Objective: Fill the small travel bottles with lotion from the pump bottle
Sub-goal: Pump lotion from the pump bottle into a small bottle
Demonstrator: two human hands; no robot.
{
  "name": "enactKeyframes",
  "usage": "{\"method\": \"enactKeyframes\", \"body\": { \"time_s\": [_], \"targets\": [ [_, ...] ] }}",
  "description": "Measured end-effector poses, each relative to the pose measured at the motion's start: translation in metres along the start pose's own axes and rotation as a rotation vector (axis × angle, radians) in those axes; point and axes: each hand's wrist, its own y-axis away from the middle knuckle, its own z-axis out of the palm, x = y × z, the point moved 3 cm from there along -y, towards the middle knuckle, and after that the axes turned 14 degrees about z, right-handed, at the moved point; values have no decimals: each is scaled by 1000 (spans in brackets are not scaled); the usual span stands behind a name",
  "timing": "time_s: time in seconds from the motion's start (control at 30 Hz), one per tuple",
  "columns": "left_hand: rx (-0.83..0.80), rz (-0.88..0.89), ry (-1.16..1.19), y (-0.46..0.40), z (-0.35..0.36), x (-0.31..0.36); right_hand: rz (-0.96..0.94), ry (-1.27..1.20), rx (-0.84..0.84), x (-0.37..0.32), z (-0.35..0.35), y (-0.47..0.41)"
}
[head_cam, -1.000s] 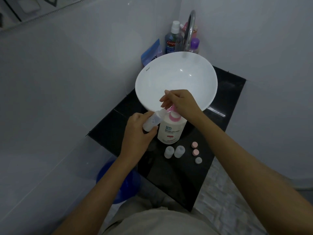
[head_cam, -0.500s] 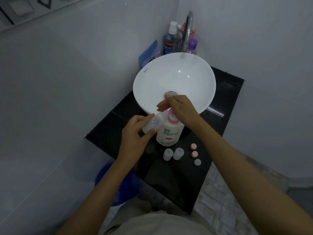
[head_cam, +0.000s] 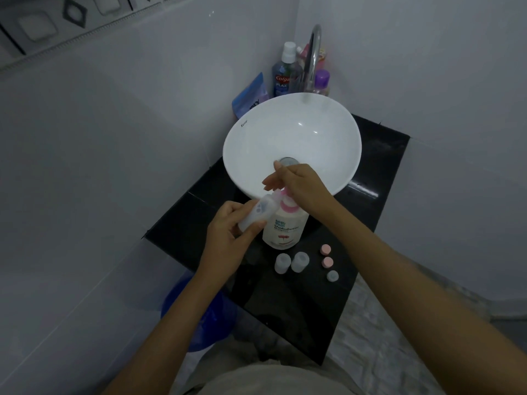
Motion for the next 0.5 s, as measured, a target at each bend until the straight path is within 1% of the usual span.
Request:
{"method": "enactKeyframes", "body": {
  "time_s": [0.13, 0.37, 0.5],
  "targets": [
    [-3, 25, -16, -3, -1, -2, 4, 1, 25, 6, 3, -3],
    [-16, 28, -8, -8, -3, -3, 18, 18, -8, 11, 8, -2],
    [1, 23, 15, -12, -7, 3, -2, -75, -29, 1, 0, 0]
  ]
}}
